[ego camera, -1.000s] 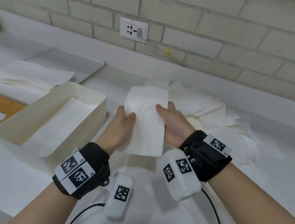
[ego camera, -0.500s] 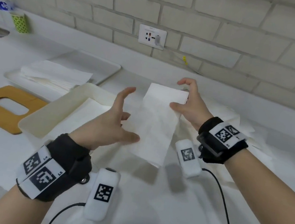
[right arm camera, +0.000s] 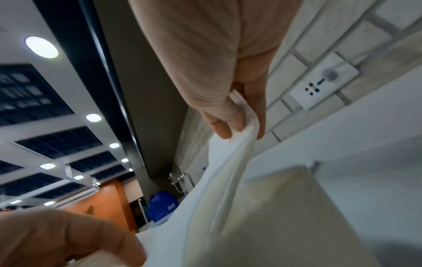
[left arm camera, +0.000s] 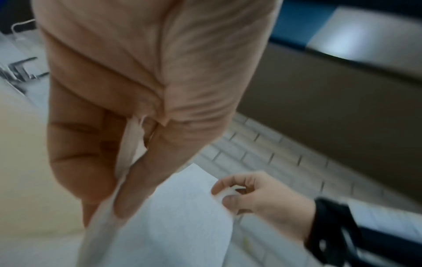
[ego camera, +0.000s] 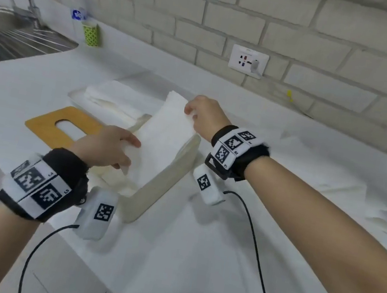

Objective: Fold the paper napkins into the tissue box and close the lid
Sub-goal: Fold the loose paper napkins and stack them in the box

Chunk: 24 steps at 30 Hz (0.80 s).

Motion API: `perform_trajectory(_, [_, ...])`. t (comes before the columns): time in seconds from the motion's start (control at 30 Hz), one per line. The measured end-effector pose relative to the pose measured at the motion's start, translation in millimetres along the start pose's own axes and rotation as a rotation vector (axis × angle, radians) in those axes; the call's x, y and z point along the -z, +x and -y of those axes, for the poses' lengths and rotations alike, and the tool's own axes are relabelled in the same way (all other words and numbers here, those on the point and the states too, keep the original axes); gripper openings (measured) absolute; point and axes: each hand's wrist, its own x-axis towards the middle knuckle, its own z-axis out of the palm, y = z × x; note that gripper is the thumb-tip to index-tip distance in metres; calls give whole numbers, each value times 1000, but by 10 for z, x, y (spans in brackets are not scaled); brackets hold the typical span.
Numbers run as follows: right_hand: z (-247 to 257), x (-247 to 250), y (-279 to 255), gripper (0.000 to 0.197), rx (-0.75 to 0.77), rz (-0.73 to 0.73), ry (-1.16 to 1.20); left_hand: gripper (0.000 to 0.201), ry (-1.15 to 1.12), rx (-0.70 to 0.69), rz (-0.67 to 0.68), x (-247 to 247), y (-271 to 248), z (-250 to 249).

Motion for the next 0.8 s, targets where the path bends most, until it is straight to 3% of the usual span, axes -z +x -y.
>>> perform_trajectory(0.1, [49,-206,73,41,-68,176,-79,42,158,52,73,-114,99,108])
perform_trajectory(0.27, [250,-282,85,40,9,152,-174,45,427,47,98,-219,92,109])
perform_trajectory(0.53, [173,-479,166,31,-78,481,-331,35,667,21,130,-238,69,68])
perform_trajectory(0.7, [153,-571,160,30,19,522,-472,33,773,-15,141,-266,71,81])
perform_trajectory(0.8, [175,-619,166,24,84,555,-580,19,892,-102,120,-293,55,58])
